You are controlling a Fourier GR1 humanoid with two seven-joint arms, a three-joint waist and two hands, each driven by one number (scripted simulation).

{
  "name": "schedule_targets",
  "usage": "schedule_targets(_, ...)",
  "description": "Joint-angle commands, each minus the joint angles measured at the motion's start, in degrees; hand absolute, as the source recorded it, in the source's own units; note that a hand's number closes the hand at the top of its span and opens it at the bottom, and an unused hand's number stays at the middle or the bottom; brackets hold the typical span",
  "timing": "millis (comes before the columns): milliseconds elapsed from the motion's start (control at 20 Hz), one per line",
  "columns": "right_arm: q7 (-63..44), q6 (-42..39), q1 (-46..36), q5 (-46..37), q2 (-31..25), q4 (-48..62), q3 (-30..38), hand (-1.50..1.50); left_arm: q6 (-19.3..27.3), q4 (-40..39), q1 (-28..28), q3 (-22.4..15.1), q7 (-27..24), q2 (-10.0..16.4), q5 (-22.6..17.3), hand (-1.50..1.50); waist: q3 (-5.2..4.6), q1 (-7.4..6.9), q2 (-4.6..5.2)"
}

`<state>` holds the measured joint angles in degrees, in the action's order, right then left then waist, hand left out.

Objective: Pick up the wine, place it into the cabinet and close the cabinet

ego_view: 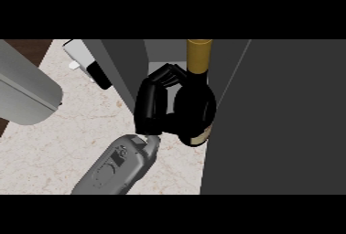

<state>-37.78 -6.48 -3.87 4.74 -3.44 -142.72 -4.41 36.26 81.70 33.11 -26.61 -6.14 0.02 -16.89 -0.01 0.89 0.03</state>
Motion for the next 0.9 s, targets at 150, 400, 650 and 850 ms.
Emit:
schedule_targets(150,-1.0,0.6,-0.8,1.4,0.5,-3.9,0.3,-1.50,-2.1,-5.1,-2.7,-0.3,-5.2,0.0,-1.8,1.50,0.00,-0.58,-0.04)
schedule_targets(400,-1.3,-0.1,-0.7,4.1,-0.4,-4.7,2.1,-1.50,1.0,-9.7,-3.2,-3.5,-10.5,0.0,-0.9,1.50,0.02,-0.33,-0.04)
schedule_targets(650,0.3,0.6,0.5,0.1,1.6,-2.5,-2.0,-1.50,4.2,-18.2,2.8,-5.2,-15.1,0.0,-5.5,1.50,0.00,0.25,0.09)
schedule_targets(850,-0.6,1.8,-2.2,0.7,1.2,-2.3,-0.5,-1.50,0.0,-15.2,-2.4,-0.5,-16.1,0.0,-0.8,1.50,0.00,-0.61,-0.05)
